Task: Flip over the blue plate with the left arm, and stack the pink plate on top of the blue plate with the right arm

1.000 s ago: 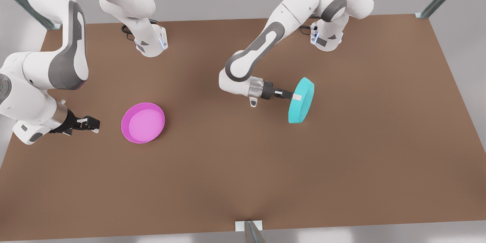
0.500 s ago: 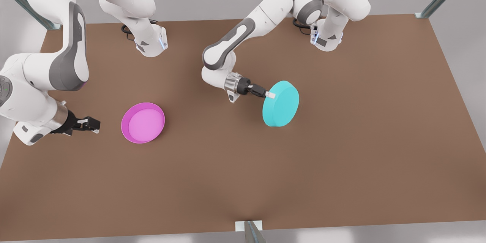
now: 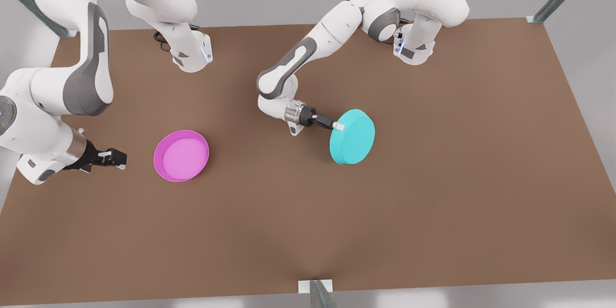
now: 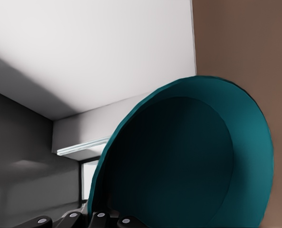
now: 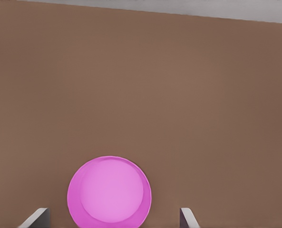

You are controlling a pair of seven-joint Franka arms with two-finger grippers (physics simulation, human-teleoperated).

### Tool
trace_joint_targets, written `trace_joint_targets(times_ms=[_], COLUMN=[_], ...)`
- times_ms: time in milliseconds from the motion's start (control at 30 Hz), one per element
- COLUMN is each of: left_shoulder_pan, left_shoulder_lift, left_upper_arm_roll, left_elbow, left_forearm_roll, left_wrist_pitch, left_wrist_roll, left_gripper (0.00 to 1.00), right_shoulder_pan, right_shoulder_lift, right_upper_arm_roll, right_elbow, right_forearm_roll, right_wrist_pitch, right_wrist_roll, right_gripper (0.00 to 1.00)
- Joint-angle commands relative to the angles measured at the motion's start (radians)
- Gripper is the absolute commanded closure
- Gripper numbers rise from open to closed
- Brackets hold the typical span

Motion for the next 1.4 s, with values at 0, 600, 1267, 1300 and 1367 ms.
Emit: trace_joint_targets(times_ms=[0, 600, 1267, 1300, 1367], left_shoulder_pan=[0.0, 0.0, -0.072, -0.081, -0.095], left_shoulder_lift=[0.001, 0.052, 0.036, 0.035, 0.019], left_upper_arm_roll=[0.0, 0.023, 0.341, 0.385, 0.464], left_elbow=[0.0, 0.02, 0.181, 0.186, 0.186], left_forearm_roll=[-0.042, -0.172, -0.879, -0.954, -1.092], left_wrist_pitch=[0.0, 0.068, 0.387, 0.411, 0.433], left_wrist_roll=[-0.002, -0.317, -0.793, -0.813, -0.81], left_gripper=[0.79, 0.0, 0.0, 0.0, 0.0], right_shoulder_pan=[0.0, 0.02, 0.011, 0.012, 0.011], right_shoulder_lift=[0.0, 0.008, 0.008, 0.008, 0.008], right_upper_arm_roll=[0.0, -0.001, -0.001, -0.001, -0.003], right_elbow=[0.0, 0.002, 0.003, 0.005, 0.011], right_forearm_roll=[0.0, -0.003, -0.003, -0.003, -0.005], right_wrist_pitch=[0.0, 0.002, 0.023, 0.025, 0.035], right_wrist_roll=[0.0, 0.001, 0.0, 0.001, -0.002], right_gripper=[0.0, 0.0, 0.0, 0.0, 0.0])
